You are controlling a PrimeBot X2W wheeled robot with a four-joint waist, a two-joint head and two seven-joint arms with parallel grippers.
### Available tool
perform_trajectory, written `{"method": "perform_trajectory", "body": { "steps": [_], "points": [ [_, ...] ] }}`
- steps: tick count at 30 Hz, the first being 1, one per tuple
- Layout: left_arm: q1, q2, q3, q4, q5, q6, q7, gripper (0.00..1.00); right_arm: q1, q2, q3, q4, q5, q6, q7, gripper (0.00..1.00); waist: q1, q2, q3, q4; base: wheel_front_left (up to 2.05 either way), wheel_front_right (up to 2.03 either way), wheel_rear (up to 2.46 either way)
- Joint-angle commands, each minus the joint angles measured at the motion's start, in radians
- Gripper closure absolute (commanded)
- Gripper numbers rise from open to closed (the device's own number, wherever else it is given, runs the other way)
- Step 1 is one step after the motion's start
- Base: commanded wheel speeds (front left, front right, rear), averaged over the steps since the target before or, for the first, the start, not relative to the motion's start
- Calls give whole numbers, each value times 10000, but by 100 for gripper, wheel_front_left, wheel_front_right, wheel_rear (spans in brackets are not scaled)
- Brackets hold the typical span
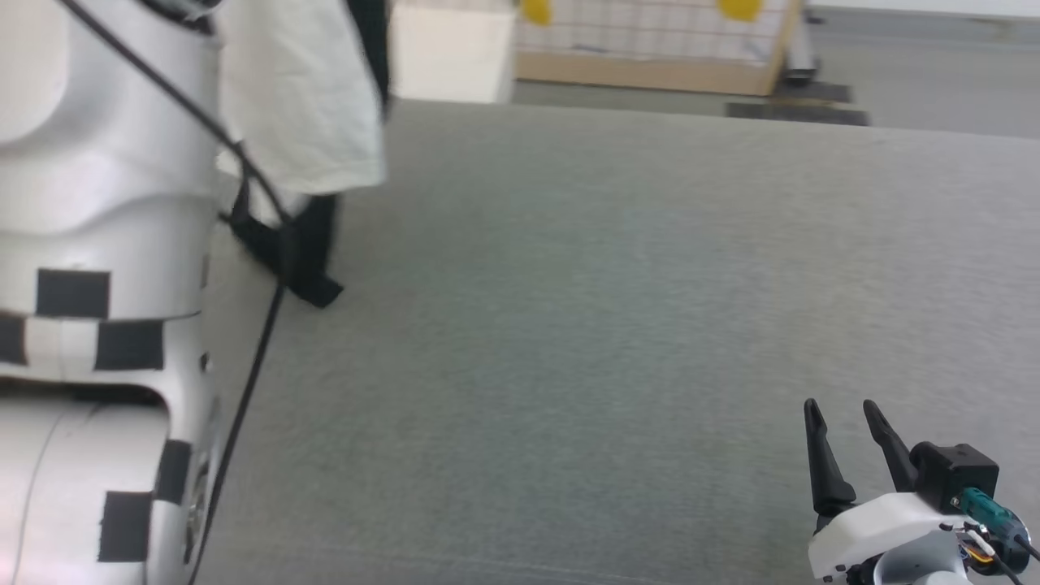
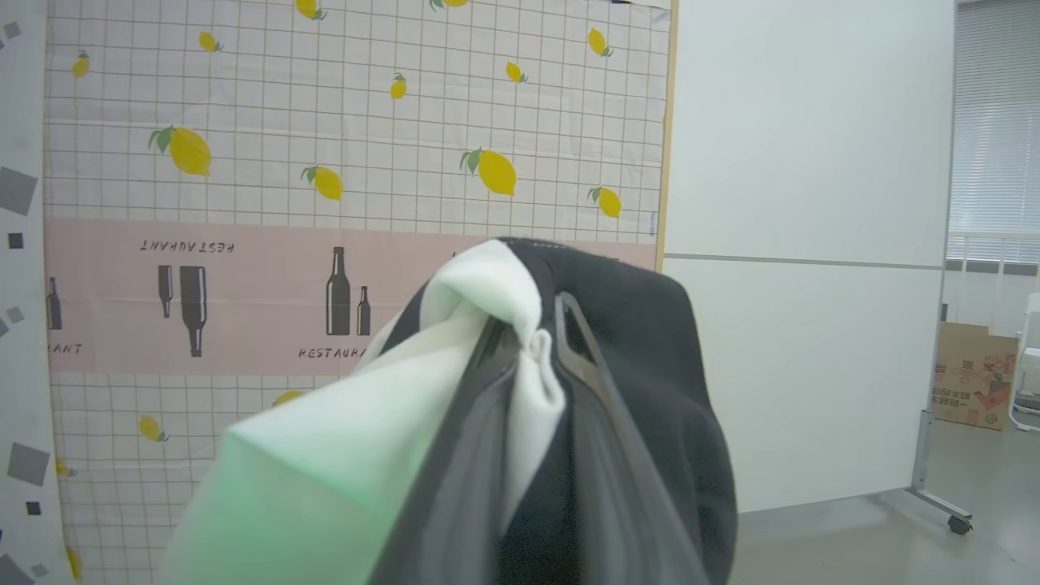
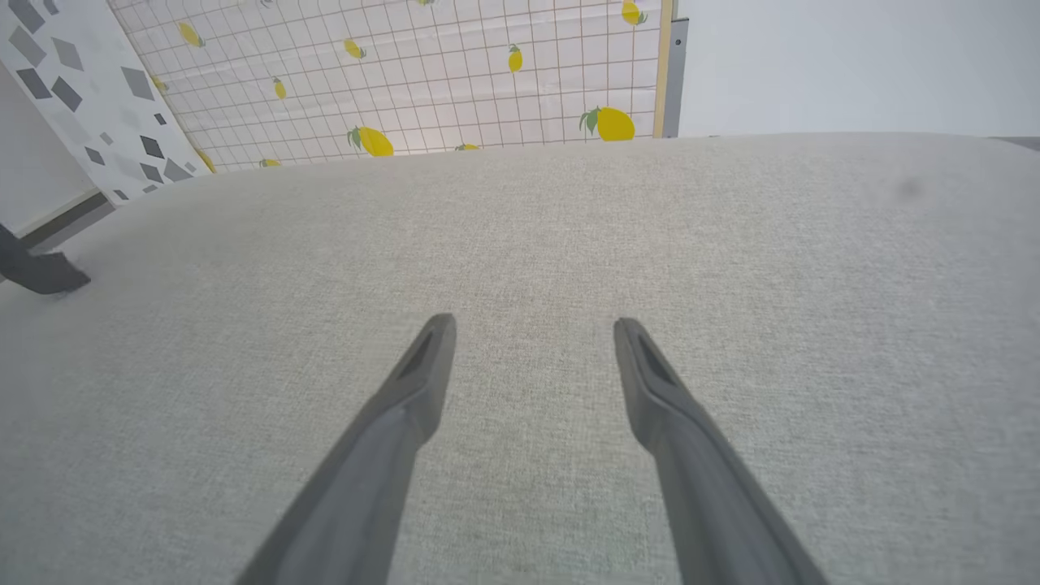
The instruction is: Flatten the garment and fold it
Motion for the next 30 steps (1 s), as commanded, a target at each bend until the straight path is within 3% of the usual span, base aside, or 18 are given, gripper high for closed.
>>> {"method": "perform_trajectory", "body": {
  "steps": [1, 8, 12, 17, 25, 30],
  "points": [
    [-320, -161, -142, -40, -134, -62, 66, 100, 13, -8, -13, 76, 38, -13, -107, 0, 0, 0, -326, -989, 0, 0, 0],
    [-143, -720, -702, 354, -534, -116, 15, 100, -154, -8, -181, 267, 62, -13, -236, 0, 0, 0, 88, -1892, 0, 0, 0],
    [895, -993, -1091, 745, -1051, -133, -60, 100, -164, -8, -409, 358, 10, -13, -302, 0, 0, 0, 286, -2163, 0, 0, 0],
    [2833, -1137, -2356, 1503, -1420, -148, 36, 100, -216, -8, -574, 467, -25, -13, -348, 0, 0, 0, 508, -2301, 0, 0, 0],
    [5179, -1156, -4932, 3471, -1392, 326, 1745, 100, -387, -8, -506, 585, -7, -13, -376, 0, 0, 0, 680, -2323, 0, 0, 0],
    [6025, -1157, -5544, 3957, -2355, 523, 3443, 100, -412, -8, -376, 679, 71, -13, -393, 0, 0, 0, 624, -2204, 0, 0, 0]
  ]
}}
